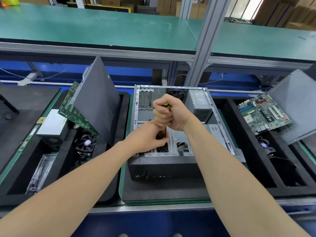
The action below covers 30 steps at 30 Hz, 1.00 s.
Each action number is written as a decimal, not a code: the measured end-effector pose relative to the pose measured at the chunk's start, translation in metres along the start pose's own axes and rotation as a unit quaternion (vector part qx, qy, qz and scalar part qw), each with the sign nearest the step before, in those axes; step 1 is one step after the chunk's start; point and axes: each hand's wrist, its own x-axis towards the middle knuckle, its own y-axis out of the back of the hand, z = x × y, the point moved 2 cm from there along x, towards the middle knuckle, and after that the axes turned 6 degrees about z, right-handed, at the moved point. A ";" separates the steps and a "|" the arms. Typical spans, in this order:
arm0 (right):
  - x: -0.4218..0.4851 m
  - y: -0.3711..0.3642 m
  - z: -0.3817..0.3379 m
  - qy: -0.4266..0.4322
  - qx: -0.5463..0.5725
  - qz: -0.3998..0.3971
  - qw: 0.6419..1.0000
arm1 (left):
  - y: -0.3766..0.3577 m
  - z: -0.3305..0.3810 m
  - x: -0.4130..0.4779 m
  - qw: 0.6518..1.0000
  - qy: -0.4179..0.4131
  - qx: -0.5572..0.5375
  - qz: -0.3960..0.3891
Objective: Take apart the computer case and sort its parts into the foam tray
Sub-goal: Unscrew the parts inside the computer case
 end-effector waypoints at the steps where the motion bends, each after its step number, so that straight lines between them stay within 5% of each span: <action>1: 0.001 0.003 0.000 -0.003 0.019 -0.009 1.000 | 0.000 0.001 0.000 1.000 -0.002 0.002 0.002; 6: -0.001 0.008 0.002 0.019 0.060 0.019 0.998 | 0.001 0.001 0.001 1.000 -0.009 0.006 0.002; 9: -0.006 0.002 0.005 0.038 -0.001 0.189 0.981 | 0.000 0.000 0.000 1.000 -0.013 -0.013 0.011; 13: -0.015 -0.018 0.013 0.084 -0.014 0.474 0.876 | -0.002 -0.002 0.001 0.999 -0.033 -0.017 0.011; 16: -0.018 -0.035 0.019 0.135 -0.042 0.543 0.828 | -0.003 -0.002 0.002 0.999 -0.026 -0.030 0.017; 19: -0.017 -0.044 0.023 0.179 -0.056 0.536 0.823 | -0.003 0.001 0.002 0.999 -0.038 -0.013 0.015; 23: -0.016 -0.038 0.021 0.184 -0.061 0.467 0.863 | -0.002 0.000 0.001 0.999 -0.045 -0.020 0.014; 30: -0.010 -0.012 0.008 0.060 -0.039 0.179 0.981 | 0.001 0.002 -0.002 0.999 -0.023 -0.031 0.007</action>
